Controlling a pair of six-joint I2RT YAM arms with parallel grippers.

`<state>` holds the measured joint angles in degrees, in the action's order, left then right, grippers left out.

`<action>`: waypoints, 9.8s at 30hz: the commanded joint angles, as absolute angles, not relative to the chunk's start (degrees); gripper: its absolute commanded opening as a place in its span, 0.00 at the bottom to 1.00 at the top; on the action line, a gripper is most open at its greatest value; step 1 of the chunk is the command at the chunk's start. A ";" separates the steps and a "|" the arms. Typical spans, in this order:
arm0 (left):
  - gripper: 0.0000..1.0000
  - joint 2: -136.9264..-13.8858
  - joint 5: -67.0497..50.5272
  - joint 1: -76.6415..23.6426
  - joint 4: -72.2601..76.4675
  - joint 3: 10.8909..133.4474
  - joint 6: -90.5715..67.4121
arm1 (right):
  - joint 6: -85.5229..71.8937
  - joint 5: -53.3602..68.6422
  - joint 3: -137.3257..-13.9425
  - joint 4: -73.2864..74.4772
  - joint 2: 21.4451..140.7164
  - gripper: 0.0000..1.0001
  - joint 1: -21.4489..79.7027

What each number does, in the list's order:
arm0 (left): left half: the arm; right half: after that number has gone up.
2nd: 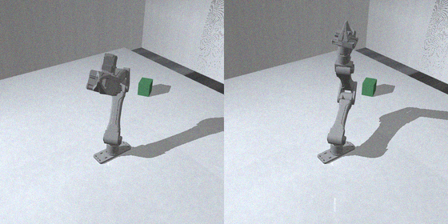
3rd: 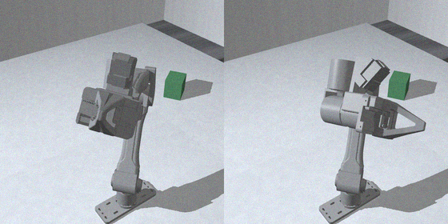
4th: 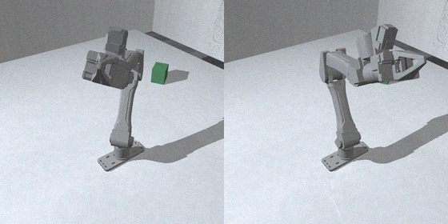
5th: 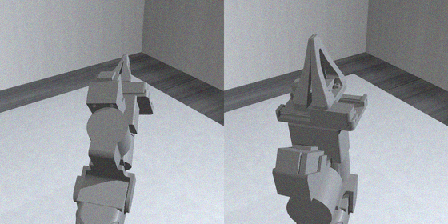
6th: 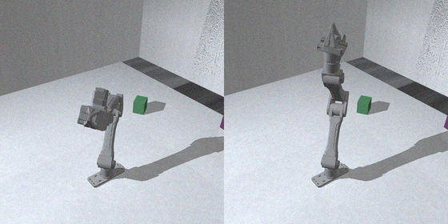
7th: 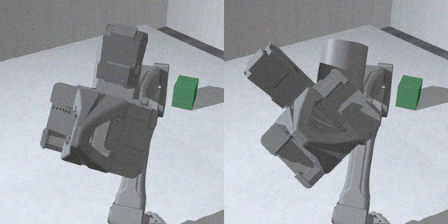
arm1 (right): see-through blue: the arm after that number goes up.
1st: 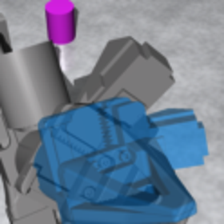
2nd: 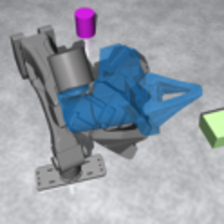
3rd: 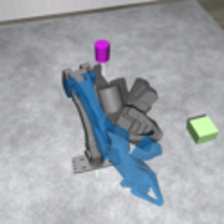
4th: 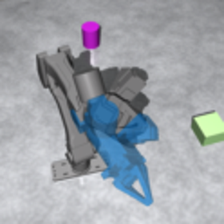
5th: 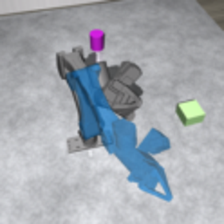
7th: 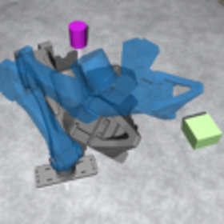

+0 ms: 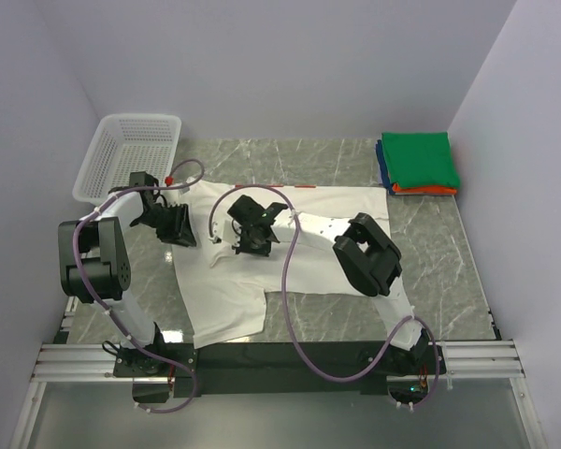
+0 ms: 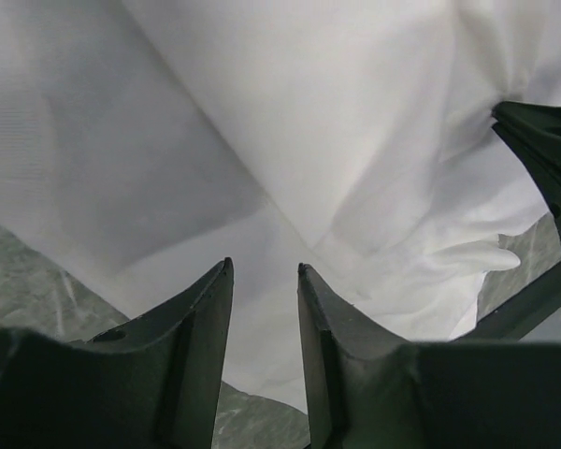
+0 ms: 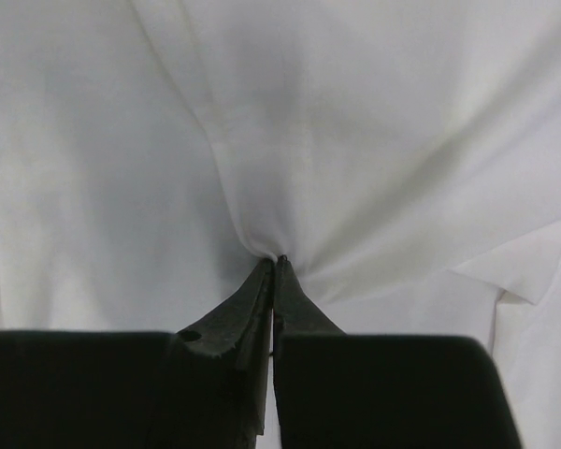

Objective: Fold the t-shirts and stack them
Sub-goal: Fold the tshirt

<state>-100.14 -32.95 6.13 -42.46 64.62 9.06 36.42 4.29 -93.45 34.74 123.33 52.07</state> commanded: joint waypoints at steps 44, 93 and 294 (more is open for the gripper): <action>0.40 -112.15 -20.92 -2.90 -30.76 80.51 4.75 | 22.59 4.40 -97.82 48.43 119.00 0.25 15.39; 0.50 -73.30 -34.46 3.25 -50.54 55.12 52.73 | 41.48 0.18 -45.28 37.45 76.38 0.45 16.17; 0.54 -61.17 -19.26 -23.81 -47.56 39.47 44.39 | 33.84 9.23 -66.62 52.91 91.93 0.35 10.02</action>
